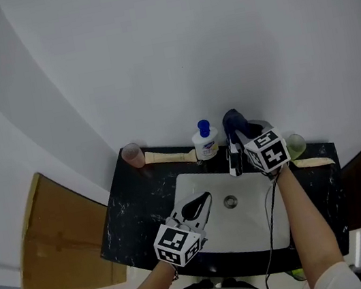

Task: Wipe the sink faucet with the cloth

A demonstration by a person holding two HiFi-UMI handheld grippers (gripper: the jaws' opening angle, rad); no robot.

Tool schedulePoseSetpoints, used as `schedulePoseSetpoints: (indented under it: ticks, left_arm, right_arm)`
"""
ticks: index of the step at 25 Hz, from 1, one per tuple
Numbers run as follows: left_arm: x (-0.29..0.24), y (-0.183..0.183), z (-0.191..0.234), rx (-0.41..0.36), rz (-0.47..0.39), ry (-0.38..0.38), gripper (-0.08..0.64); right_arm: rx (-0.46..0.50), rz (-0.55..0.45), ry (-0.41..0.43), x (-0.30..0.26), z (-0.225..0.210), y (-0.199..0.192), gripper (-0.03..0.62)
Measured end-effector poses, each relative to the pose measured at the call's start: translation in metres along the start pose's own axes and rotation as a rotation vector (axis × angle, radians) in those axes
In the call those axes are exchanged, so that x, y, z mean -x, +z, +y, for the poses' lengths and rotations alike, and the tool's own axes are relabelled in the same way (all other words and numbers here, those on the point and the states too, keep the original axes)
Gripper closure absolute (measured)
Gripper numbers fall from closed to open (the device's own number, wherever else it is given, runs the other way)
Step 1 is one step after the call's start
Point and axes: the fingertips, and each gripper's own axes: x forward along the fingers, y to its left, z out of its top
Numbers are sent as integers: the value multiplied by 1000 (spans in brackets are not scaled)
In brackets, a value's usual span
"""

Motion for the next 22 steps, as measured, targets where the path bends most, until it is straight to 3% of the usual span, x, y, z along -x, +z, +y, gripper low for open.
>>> schedulePoseSetpoints:
  ticks: [7,17,22]
  left_arm:
    - [5,-4,-3,4,6,11,558]
    - [2,-4,-15,1,5,-22,558]
    - [6,-6,-16,3,7,-19,558]
  right_arm:
    - [27,6,15,-7,-7,4,508]
    - [102,-1,182,49,62,-18,508]
    - [51,-11,190,39,53,-14,508]
